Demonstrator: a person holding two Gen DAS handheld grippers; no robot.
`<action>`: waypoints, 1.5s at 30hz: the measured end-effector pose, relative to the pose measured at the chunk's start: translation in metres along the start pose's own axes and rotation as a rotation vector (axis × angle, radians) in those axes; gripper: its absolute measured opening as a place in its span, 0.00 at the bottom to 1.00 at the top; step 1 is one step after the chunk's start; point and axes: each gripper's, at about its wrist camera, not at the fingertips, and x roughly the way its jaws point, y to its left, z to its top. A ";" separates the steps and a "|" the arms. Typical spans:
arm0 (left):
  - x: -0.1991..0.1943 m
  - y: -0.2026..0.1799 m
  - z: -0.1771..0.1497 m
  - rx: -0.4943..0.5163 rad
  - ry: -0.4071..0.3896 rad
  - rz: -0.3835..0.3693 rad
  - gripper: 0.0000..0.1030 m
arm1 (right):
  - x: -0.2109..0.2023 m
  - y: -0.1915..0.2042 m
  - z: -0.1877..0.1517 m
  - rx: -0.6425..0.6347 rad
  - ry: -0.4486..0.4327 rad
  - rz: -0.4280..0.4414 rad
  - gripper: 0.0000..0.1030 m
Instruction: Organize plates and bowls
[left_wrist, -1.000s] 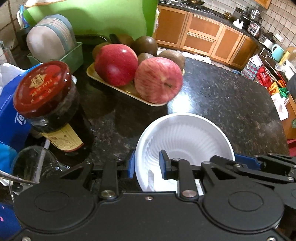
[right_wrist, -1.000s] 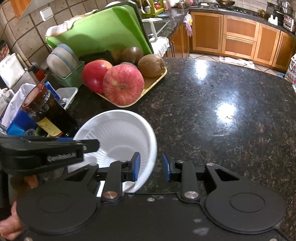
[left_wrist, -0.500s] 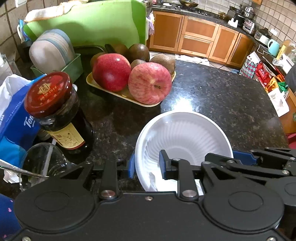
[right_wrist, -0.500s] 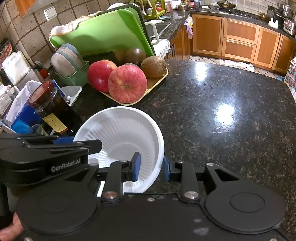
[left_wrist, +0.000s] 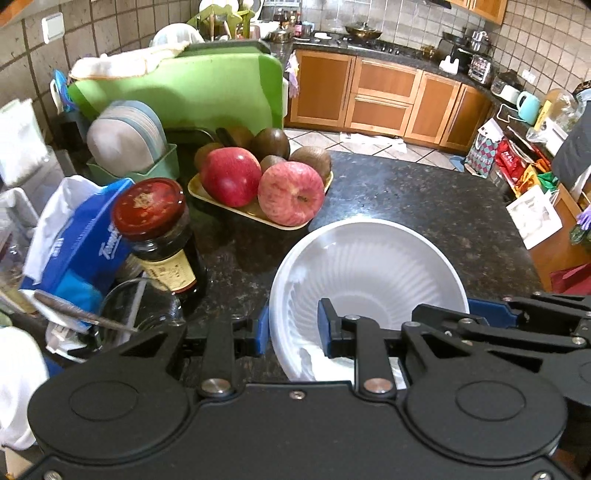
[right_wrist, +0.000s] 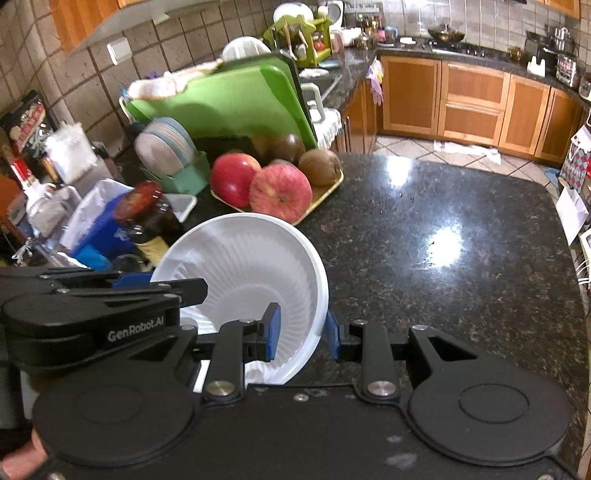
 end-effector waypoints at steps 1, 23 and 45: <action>-0.006 0.000 -0.002 0.000 -0.001 -0.006 0.32 | -0.009 0.003 -0.002 0.000 -0.009 -0.002 0.28; -0.086 -0.048 -0.068 0.168 0.016 -0.171 0.32 | -0.151 -0.002 -0.113 0.092 -0.131 -0.097 0.30; -0.056 -0.102 -0.120 0.177 0.196 -0.192 0.32 | -0.141 -0.075 -0.171 0.143 0.040 -0.026 0.31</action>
